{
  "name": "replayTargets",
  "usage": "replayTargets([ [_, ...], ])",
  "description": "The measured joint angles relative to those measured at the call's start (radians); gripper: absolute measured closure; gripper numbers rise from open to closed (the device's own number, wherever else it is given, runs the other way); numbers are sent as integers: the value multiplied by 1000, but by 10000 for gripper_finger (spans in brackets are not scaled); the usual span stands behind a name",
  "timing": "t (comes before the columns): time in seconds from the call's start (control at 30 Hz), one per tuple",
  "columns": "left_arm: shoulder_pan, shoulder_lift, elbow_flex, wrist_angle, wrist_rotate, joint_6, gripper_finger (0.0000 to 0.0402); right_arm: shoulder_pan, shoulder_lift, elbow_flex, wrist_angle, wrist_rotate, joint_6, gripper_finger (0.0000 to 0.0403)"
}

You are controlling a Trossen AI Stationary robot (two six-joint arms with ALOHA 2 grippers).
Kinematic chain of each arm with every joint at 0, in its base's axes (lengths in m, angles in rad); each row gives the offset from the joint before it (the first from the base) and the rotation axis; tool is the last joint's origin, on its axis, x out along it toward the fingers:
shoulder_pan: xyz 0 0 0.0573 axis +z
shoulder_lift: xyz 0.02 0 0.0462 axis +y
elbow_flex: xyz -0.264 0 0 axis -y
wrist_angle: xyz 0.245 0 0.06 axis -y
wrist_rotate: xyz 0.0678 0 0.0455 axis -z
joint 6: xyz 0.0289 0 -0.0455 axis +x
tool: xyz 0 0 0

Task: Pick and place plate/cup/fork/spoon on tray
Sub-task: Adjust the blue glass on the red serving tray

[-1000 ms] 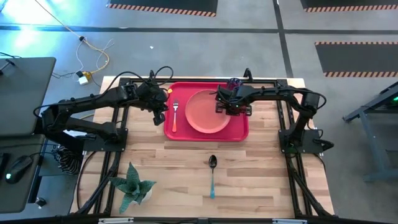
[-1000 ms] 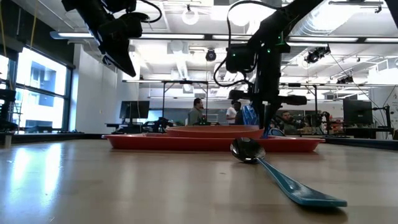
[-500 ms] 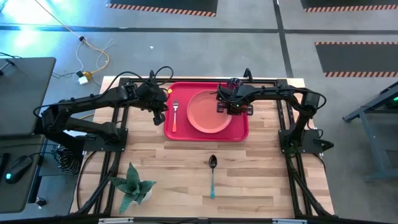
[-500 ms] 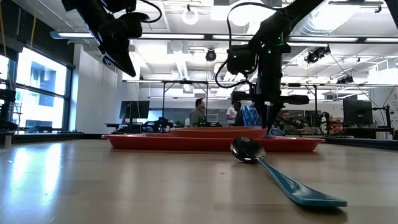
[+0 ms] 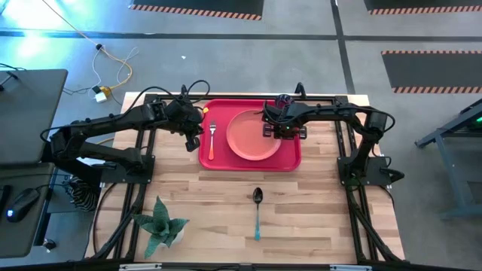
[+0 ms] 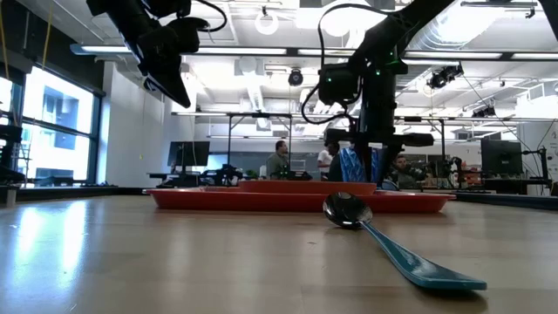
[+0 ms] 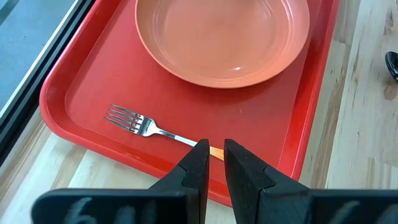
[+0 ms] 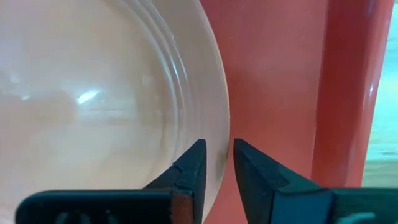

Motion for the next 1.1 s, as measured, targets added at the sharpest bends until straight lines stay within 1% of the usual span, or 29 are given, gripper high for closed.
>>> replayTargets([
  [0.1, 0, 0, 0, 0, 0, 0, 362, 2, -1, 0, -2, -14, 0, 329],
  [0.23, 0, 0, 0, 0, 0, 0, 362, 11, -21, 0, -5, -2, 5, 329],
  [0.47, 0, 0, 0, 0, 0, 0, 362, 21, -80, 0, -17, 12, 28, 329],
  [0.7, 0, 0, 0, 4, 0, 0, 362, 69, -154, 5, -20, 26, 31, 329],
  [0.9, 0, 0, 0, 18, 0, -61, 362, 91, -234, 44, -17, 129, -53, 329],
  [1.03, 0, 0, 0, 38, 0, -126, 362, 71, -283, 77, -16, 224, -188, 329],
  [1.1, 0, 0, 0, 68, 0, -178, 362, 47, -297, 90, -17, 231, -275, 329],
])
